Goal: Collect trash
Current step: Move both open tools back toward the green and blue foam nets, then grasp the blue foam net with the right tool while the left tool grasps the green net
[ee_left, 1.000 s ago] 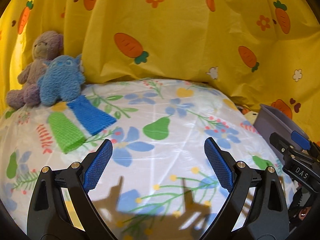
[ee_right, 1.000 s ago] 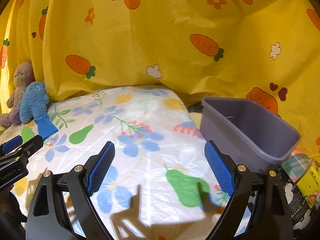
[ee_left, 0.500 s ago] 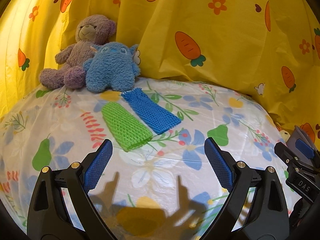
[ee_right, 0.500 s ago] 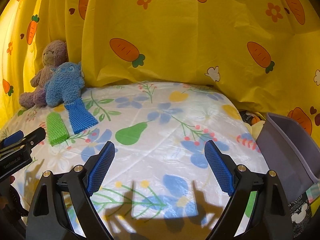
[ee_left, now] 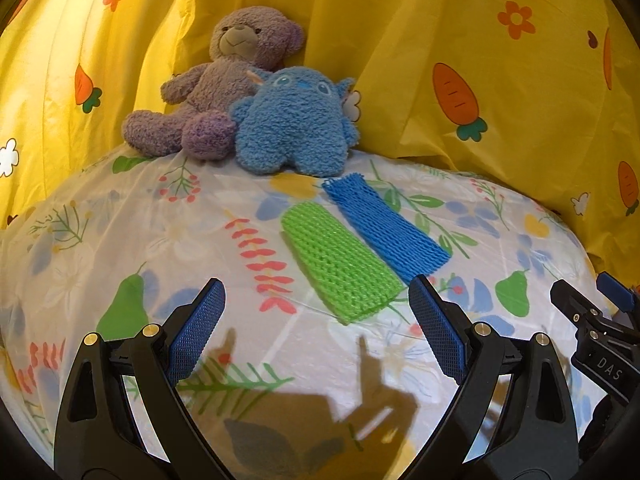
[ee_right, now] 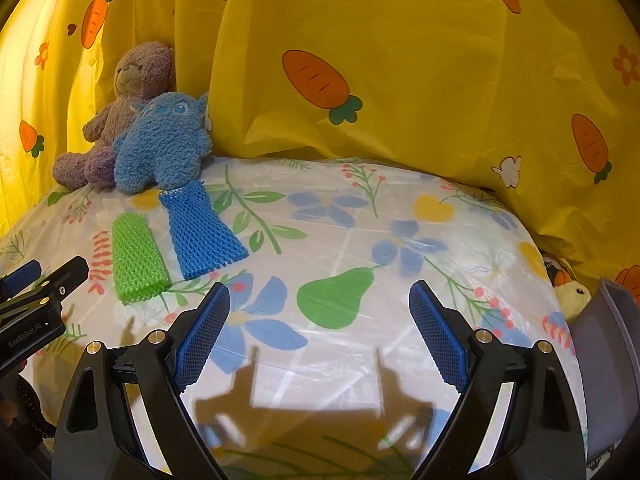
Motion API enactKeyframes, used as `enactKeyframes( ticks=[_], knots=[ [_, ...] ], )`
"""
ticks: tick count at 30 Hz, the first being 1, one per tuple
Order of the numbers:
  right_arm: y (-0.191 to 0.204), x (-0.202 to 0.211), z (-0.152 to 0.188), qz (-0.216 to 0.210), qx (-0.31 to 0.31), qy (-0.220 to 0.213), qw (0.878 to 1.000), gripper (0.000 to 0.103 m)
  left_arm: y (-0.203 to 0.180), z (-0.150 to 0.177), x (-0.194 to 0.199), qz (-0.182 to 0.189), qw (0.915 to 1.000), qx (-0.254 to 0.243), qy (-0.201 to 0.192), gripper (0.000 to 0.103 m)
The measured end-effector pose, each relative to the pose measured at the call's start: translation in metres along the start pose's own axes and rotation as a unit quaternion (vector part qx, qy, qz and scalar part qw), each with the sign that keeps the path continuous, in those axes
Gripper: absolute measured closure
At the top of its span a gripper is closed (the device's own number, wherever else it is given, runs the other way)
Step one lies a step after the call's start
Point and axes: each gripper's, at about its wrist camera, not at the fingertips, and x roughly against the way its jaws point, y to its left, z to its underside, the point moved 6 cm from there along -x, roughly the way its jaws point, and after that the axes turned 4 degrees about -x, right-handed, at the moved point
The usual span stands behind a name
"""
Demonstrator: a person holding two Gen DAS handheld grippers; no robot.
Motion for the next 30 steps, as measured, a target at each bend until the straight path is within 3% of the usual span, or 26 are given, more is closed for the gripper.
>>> enactKeyframes(
  ticks=[12,19,24,26,28,30],
  knots=[
    [0.065,-0.085,-0.017,-0.048,0.037,0.056,0.997,0.016,0.042,0.003,-0.037,-0.039,0.9981,0.041,0.024,0.011],
    [0.082,-0.121,-0.011,-0.069,0.029,0.112,0.991,0.032,0.042,0.007,-0.045,-0.021,0.9980,0.047,0.036,0.011],
    [0.089,-0.121,-0.009,-0.095,0.036,0.120,0.988,0.055,0.038,0.008,-0.046,-0.009,0.9981,0.047,0.038,0.011],
    [0.095,-0.118,-0.008,-0.113,0.042,0.119,0.986,0.075,0.039,0.008,-0.047,-0.005,0.9979,0.050,0.040,0.011],
    [0.099,-0.115,-0.006,-0.132,0.042,0.122,0.983,0.087,0.039,0.008,-0.047,0.000,0.9977,0.054,0.041,0.011],
    [0.100,-0.111,-0.005,-0.144,0.038,0.122,0.981,0.091,0.038,0.009,-0.047,0.003,0.9976,0.055,0.042,0.011]
  ],
)
